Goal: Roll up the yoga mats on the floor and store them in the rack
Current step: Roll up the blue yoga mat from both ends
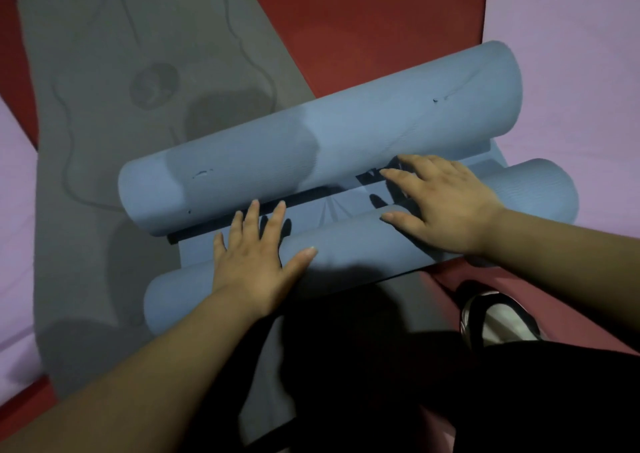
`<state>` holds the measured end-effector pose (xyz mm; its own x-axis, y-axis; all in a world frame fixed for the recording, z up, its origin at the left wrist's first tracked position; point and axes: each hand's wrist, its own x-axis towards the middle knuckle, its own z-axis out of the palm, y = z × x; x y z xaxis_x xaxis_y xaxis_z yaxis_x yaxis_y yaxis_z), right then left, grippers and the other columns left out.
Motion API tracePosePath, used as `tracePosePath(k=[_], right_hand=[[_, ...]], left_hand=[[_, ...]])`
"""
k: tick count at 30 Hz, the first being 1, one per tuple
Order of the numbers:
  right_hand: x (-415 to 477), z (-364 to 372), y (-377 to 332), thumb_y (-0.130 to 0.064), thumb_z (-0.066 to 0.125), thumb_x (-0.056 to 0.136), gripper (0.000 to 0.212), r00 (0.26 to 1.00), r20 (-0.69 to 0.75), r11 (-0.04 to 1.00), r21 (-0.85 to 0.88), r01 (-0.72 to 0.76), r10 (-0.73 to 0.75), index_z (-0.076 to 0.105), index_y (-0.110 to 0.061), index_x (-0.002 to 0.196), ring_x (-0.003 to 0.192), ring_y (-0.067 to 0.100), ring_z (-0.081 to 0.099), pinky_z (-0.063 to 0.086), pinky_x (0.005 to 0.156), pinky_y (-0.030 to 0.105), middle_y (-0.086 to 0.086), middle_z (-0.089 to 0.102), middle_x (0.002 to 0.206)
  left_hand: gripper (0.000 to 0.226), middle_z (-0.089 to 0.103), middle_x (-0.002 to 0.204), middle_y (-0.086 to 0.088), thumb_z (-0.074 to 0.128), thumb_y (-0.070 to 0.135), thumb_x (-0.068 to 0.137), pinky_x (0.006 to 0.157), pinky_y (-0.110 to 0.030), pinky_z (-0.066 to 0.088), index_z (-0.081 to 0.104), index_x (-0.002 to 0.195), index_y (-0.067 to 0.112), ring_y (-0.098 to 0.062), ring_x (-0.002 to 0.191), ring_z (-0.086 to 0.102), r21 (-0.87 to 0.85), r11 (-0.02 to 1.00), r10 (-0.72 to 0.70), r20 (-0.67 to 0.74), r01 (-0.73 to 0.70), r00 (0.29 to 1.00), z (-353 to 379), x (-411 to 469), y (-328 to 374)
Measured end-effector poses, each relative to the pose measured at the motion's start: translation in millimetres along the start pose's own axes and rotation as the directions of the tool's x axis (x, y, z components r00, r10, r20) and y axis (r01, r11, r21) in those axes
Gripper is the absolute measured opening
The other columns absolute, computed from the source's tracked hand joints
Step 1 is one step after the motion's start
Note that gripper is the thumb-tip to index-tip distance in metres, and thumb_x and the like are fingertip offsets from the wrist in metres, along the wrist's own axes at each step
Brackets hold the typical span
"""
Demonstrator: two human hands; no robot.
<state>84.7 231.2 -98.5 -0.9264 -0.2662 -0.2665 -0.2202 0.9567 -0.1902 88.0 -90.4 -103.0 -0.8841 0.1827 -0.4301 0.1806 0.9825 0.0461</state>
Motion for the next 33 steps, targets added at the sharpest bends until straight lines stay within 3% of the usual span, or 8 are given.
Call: tracePosePath(k=[4, 11, 14, 17, 23, 29, 33], right_hand=[[-9.5, 7.5, -4.6, -0.075, 0.020, 0.095, 0.075, 1.000, 0.005, 0.997, -0.072, -0.016, 0.017, 0.041, -0.031, 0.152, 0.142, 0.033, 0.042, 0.035, 0.112, 0.051, 0.011, 0.040, 0.159], [5.7, 0.5, -0.6, -0.080, 0.007, 0.090, 0.083, 0.999, 0.047, 0.999, -0.043, -0.022, 0.024, 0.011, -0.038, 0.161, 0.153, 0.029, 0.024, 0.027, 0.121, 0.050, 0.007, 0.022, 0.168], [13.0, -1.2, 1.6, -0.081, 0.006, 0.087, 0.085, 0.998, 0.060, 1.000, -0.025, -0.017, 0.018, 0.006, -0.040, 0.161, 0.155, 0.028, 0.020, 0.025, 0.122, 0.050, 0.005, 0.018, 0.170], [13.7, -1.1, 1.9, -0.082, 0.005, 0.086, 0.087, 0.999, 0.047, 1.000, -0.028, -0.013, 0.014, 0.010, -0.039, 0.161, 0.155, 0.028, 0.021, 0.026, 0.122, 0.050, 0.007, 0.018, 0.170], [7.5, -4.0, 3.6, -0.081, 0.016, 0.089, 0.083, 1.000, 0.017, 0.996, -0.085, 0.007, -0.005, 0.045, -0.033, 0.150, 0.136, 0.029, 0.049, 0.039, 0.110, 0.049, 0.005, 0.050, 0.152], [13.8, -8.8, 5.4, -0.084, 0.014, 0.085, 0.087, 0.999, 0.041, 0.997, -0.075, 0.013, -0.010, 0.036, -0.036, 0.155, 0.143, 0.027, 0.041, 0.035, 0.113, 0.047, 0.001, 0.043, 0.158], [20.2, -11.8, 6.2, -0.085, 0.013, 0.085, 0.089, 0.999, 0.049, 0.997, -0.070, 0.023, -0.020, 0.033, -0.036, 0.156, 0.144, 0.025, 0.039, 0.034, 0.116, 0.046, -0.002, 0.044, 0.157]], left_hand=[[0.099, -0.020, 0.169, 0.000, -0.004, 0.097, 0.073, 0.125, -0.059, 0.000, -0.017, 0.157, 0.046, -0.027, 0.157, -0.011, 0.001, 1.000, -0.008, 0.029, 0.008, 1.000, -6.1, 12.9, -0.6], [0.087, -0.019, 0.170, 0.000, 0.000, 0.088, 0.084, 0.125, -0.059, 0.000, -0.013, 0.158, 0.043, -0.028, 0.157, -0.012, -0.002, 0.999, -0.039, -0.020, 0.039, 0.999, -7.8, 4.0, 6.2], [0.085, -0.020, 0.170, 0.001, -0.002, 0.086, 0.086, 0.124, -0.059, 0.002, -0.015, 0.158, 0.044, -0.028, 0.157, -0.010, 0.064, 0.997, 0.051, 0.008, -0.051, 0.999, -1.1, -15.9, 7.3], [0.093, -0.014, 0.171, 0.001, -0.001, 0.094, 0.080, 0.124, -0.058, 0.007, -0.014, 0.158, 0.045, -0.030, 0.157, -0.003, 0.072, 0.996, 0.059, 0.037, -0.061, 0.998, -1.8, -13.5, 3.6], [0.098, 0.004, 0.172, 0.000, 0.008, 0.095, 0.076, 0.124, -0.057, 0.014, -0.004, 0.159, 0.045, -0.028, 0.157, 0.007, -0.005, 0.999, 0.053, 0.049, -0.053, 0.997, -19.4, 25.5, -3.6], [0.093, -0.012, 0.171, 0.000, 0.008, 0.090, 0.081, 0.125, -0.059, 0.004, -0.005, 0.160, 0.043, -0.028, 0.157, -0.004, 0.000, 1.000, 0.029, 0.017, -0.029, 0.999, -20.4, 20.2, 0.7], [0.093, -0.002, 0.172, 0.000, 0.011, 0.093, 0.083, 0.124, -0.059, 0.007, -0.007, 0.159, 0.043, -0.029, 0.157, 0.003, 0.044, 0.993, 0.111, -0.035, -0.110, 0.993, -10.4, -1.6, 4.2]])
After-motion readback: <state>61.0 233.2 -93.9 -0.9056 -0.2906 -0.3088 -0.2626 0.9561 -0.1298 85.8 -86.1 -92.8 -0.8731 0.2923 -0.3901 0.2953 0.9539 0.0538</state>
